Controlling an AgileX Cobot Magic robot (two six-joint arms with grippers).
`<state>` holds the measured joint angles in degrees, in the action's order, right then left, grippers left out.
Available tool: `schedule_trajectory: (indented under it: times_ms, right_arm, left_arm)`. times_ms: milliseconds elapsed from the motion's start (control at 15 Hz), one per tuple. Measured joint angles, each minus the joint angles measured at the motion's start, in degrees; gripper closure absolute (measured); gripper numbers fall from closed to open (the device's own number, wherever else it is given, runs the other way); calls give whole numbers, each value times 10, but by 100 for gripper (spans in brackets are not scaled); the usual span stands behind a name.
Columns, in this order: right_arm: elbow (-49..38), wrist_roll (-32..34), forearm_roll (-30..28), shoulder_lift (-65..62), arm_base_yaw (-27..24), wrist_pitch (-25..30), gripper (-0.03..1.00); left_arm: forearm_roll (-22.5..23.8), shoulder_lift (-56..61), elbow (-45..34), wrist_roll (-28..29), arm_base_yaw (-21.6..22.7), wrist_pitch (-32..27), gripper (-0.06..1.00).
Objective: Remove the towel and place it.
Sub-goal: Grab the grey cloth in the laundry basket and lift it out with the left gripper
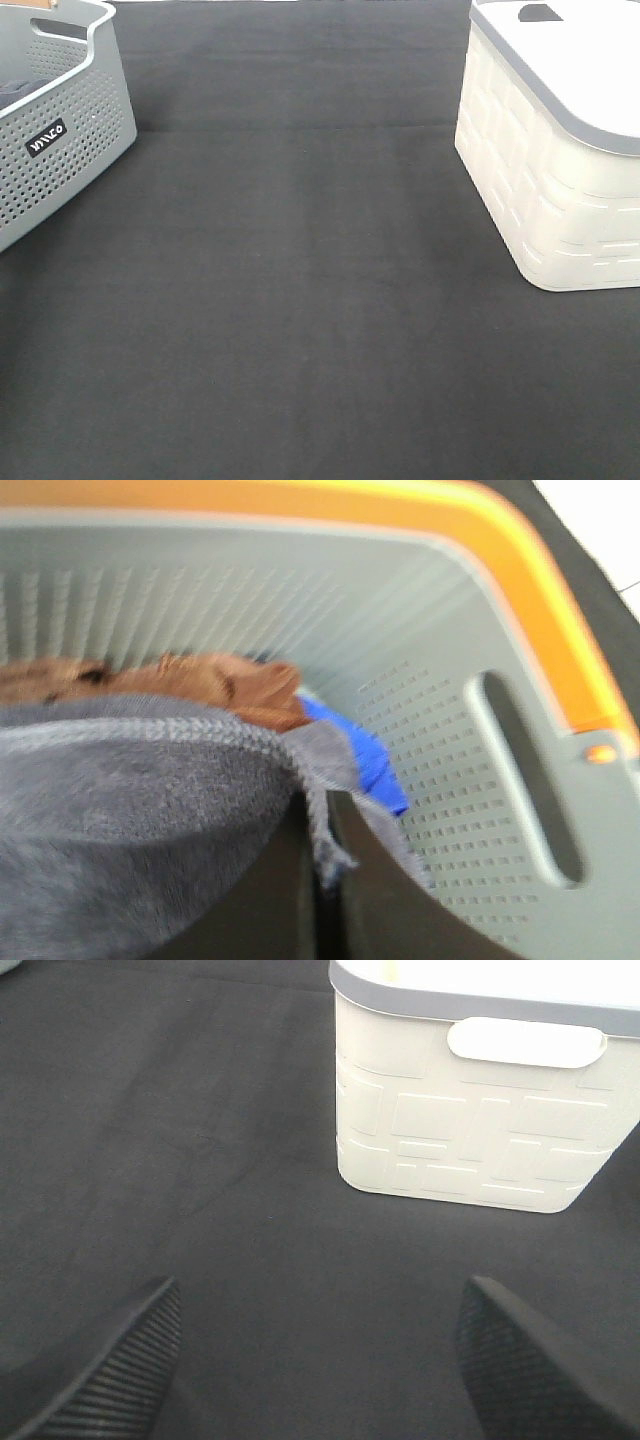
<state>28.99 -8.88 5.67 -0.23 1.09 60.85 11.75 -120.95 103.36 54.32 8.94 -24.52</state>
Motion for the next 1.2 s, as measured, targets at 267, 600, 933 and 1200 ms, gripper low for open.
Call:
schedule_trajectory:
  times_ms: [267, 600, 933, 1200]
  right_arm:
    - [0, 0, 0, 0, 0, 0, 22]
    - [0, 0, 0, 0, 0, 0, 22]
    - [0, 0, 0, 0, 0, 0, 22]
    - [0, 0, -1, 0, 0, 0, 22]
  left_arm:
    - [0, 55, 0, -23, 0, 3, 94]
    - [1, 123, 0, -26, 0, 32, 94]
    - [13, 193, 0, -26, -15, 99, 94]
    - [55, 239, 3, -40, -64, 174, 94]
